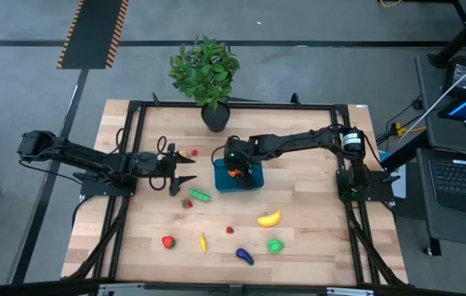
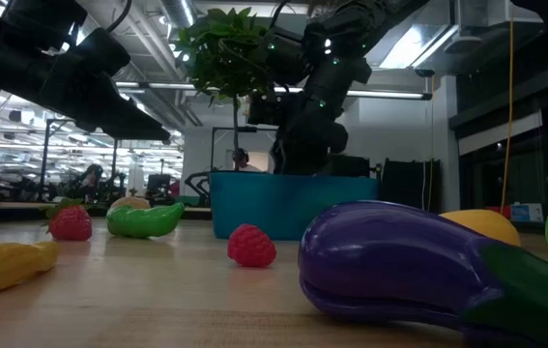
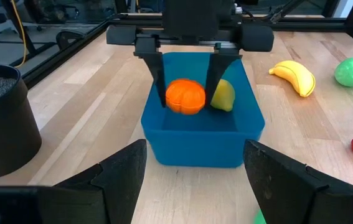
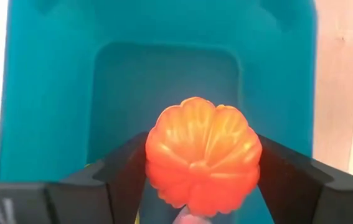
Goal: Pick and placing Produce into tupperware
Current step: Put the tangerine into the blue bin, then put the brown potato into the blue bin
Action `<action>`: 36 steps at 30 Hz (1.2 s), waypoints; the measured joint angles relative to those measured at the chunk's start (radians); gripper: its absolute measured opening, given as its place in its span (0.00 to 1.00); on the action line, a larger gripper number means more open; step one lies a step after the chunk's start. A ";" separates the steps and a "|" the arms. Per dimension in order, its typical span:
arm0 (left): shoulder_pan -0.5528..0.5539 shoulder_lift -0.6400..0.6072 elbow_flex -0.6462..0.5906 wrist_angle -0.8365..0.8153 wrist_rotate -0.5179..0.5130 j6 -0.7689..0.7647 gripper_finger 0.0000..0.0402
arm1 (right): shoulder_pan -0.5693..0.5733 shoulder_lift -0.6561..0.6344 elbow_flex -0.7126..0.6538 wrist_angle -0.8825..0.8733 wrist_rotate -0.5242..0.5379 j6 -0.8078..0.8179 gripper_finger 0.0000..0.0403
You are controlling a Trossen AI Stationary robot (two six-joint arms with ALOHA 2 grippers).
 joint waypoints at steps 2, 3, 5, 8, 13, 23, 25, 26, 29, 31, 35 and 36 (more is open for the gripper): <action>0.000 0.000 0.000 0.000 0.000 0.000 0.65 | 0.005 0.000 0.000 0.000 0.001 -0.016 0.66; 0.000 0.000 0.000 0.000 0.000 0.000 0.65 | 0.008 0.000 0.000 0.000 0.002 -0.022 0.66; 0.000 0.000 0.000 -0.002 0.000 0.000 0.65 | 0.015 0.000 0.000 -0.001 0.002 -0.023 0.66; 0.000 0.000 0.000 -0.003 0.000 0.000 0.65 | 0.018 0.000 0.000 0.000 -0.001 -0.021 0.66; 0.000 0.000 0.000 -0.003 0.000 0.000 0.65 | 0.015 0.000 0.000 -0.003 0.000 0.022 0.66; 0.000 0.000 0.000 -0.003 0.000 0.000 0.65 | 0.015 0.000 0.000 -0.039 -0.038 0.029 0.66; 0.000 0.000 0.000 -0.003 0.000 0.000 0.65 | 0.014 0.000 0.000 -0.039 -0.038 0.031 0.66; 0.000 0.000 0.000 -0.003 0.000 0.000 0.65 | 0.014 0.000 0.000 -0.040 -0.038 0.031 0.67; 0.000 0.000 0.000 -0.003 0.000 0.000 0.65 | 0.014 0.000 0.000 -0.039 -0.038 0.032 0.71; 0.000 0.000 0.000 -0.003 0.000 0.000 0.65 | 0.014 0.000 0.000 -0.039 -0.038 0.032 0.75; 0.000 0.000 0.000 -0.003 0.000 0.000 0.65 | 0.014 0.000 0.000 -0.039 -0.036 0.032 0.83; 0.000 0.000 0.000 -0.003 0.000 0.000 0.65 | 0.014 0.000 0.000 -0.039 -0.035 0.032 0.84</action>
